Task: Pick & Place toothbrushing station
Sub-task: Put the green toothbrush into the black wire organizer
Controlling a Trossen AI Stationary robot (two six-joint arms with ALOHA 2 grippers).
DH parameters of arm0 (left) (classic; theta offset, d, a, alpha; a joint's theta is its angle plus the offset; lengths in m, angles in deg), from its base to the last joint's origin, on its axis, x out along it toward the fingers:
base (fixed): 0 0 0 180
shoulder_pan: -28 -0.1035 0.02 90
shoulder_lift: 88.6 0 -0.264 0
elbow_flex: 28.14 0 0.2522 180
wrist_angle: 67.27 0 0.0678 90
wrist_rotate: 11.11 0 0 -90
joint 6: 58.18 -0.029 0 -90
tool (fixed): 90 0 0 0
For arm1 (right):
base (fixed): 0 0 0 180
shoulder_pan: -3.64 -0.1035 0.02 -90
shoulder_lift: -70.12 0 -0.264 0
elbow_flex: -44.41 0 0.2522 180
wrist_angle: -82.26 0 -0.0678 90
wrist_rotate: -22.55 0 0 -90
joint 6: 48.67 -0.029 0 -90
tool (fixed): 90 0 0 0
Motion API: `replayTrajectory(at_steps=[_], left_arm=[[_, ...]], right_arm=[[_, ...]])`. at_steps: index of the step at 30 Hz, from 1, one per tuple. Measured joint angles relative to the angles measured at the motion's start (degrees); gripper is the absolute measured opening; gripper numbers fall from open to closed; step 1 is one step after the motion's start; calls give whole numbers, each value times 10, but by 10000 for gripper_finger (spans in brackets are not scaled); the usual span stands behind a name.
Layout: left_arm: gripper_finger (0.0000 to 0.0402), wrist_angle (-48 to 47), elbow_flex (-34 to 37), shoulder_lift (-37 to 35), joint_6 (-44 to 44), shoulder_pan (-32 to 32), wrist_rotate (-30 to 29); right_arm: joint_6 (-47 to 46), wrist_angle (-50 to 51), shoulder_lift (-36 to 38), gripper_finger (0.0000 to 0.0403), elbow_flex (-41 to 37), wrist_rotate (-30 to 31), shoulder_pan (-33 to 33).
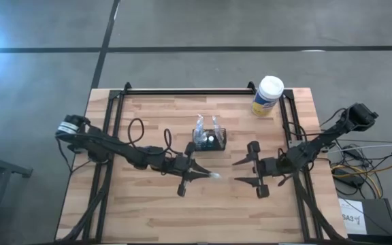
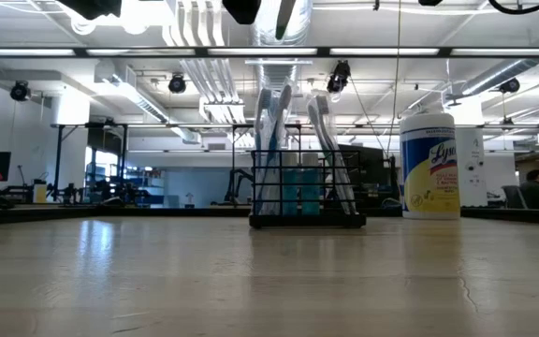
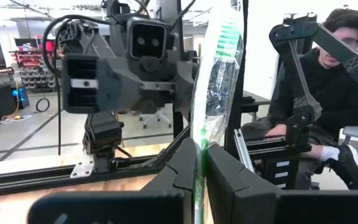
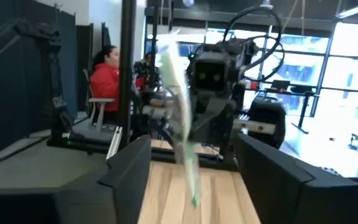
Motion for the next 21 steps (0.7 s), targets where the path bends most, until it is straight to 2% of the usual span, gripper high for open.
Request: replayTrajectory(at_steps=[5, 10, 16, 21], left_arm=[[18, -1, -9, 6, 0, 0, 0], [18, 4, -31, 17, 0, -1, 1], [18, 3, -63, 53, 0, -9, 2], [17, 1, -86, 77, 8, -24, 1]], right_arm=[[-24, -8, 0, 259, 0, 0, 17], [-43, -9, 0, 281, 0, 0, 36], [-41, -40, 0, 287, 0, -34, 46], [-43, -37, -1, 281, 0, -36, 46]])
